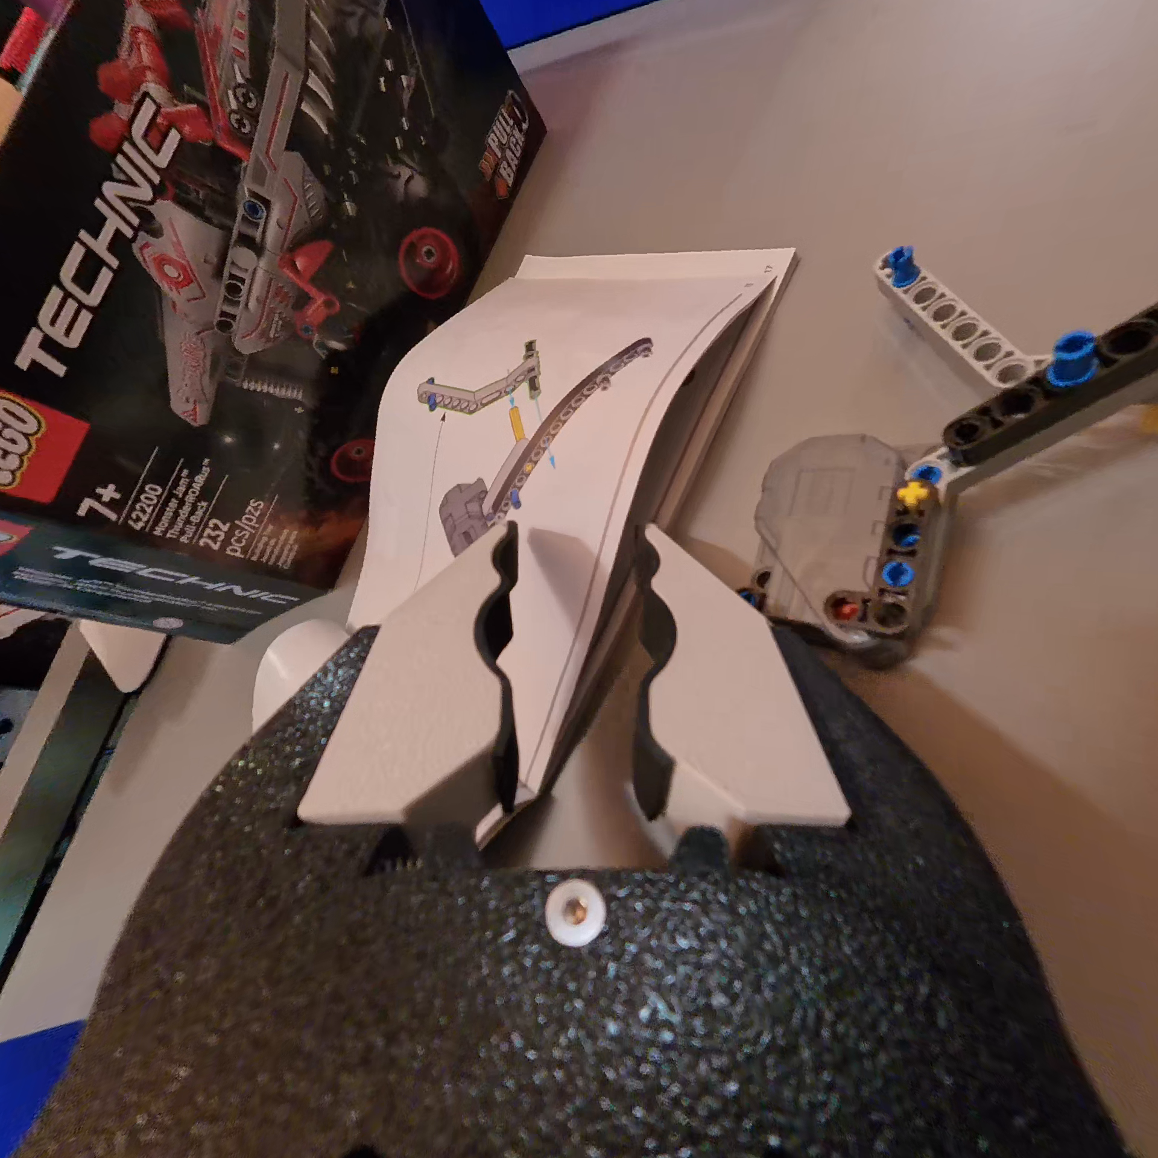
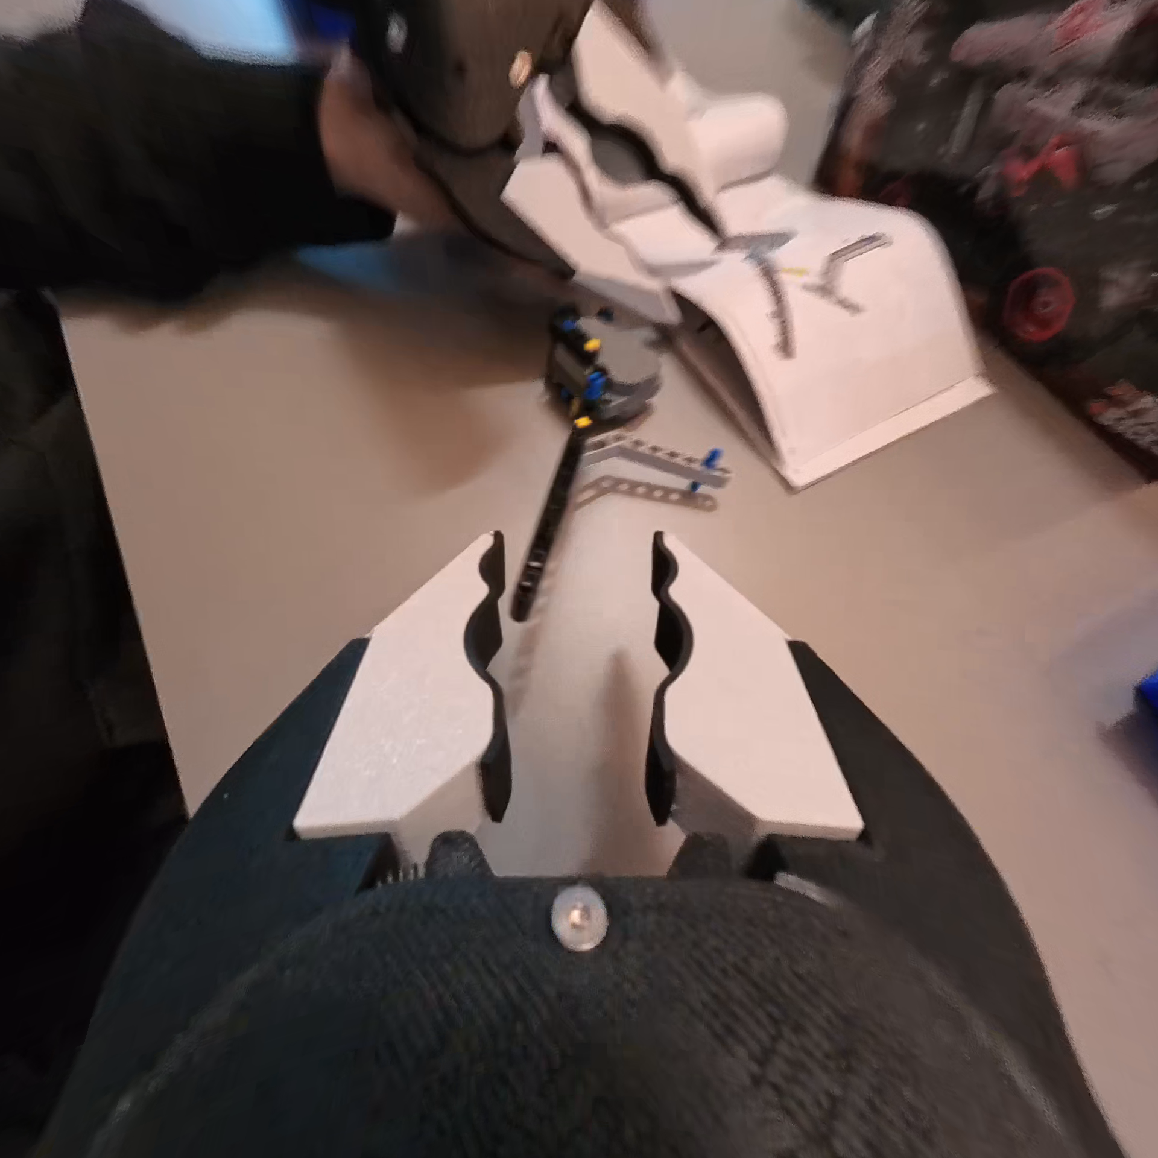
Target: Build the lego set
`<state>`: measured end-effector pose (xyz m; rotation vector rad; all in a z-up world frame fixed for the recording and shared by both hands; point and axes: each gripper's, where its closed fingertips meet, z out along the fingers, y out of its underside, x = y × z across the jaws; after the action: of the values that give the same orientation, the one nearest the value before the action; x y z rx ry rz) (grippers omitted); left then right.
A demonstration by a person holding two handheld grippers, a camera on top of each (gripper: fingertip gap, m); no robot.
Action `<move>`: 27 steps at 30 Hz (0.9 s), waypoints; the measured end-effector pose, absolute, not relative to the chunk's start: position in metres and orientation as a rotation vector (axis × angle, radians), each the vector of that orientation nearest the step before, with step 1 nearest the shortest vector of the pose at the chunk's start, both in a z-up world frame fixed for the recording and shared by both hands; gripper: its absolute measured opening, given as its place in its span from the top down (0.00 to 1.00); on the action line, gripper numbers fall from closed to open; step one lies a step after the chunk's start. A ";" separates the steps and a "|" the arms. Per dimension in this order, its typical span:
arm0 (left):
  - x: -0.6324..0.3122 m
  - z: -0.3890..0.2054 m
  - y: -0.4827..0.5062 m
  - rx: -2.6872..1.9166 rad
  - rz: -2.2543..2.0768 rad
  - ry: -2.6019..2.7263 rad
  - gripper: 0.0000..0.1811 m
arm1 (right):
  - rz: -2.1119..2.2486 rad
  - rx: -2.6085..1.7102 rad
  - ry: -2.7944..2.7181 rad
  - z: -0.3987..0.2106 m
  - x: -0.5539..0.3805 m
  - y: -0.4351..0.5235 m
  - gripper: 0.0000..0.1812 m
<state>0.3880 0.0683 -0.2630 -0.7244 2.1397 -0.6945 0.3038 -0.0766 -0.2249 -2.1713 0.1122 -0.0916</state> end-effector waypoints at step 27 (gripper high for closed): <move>0.326 -0.249 0.225 -1.513 -0.708 1.552 0.95 | -1.025 -2.006 0.242 -0.233 0.410 -0.083 0.80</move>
<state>0.3262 0.2254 -0.2488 -1.5125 1.5522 -0.7076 0.4104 -0.0828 -0.2332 -2.0060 0.2418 -1.0249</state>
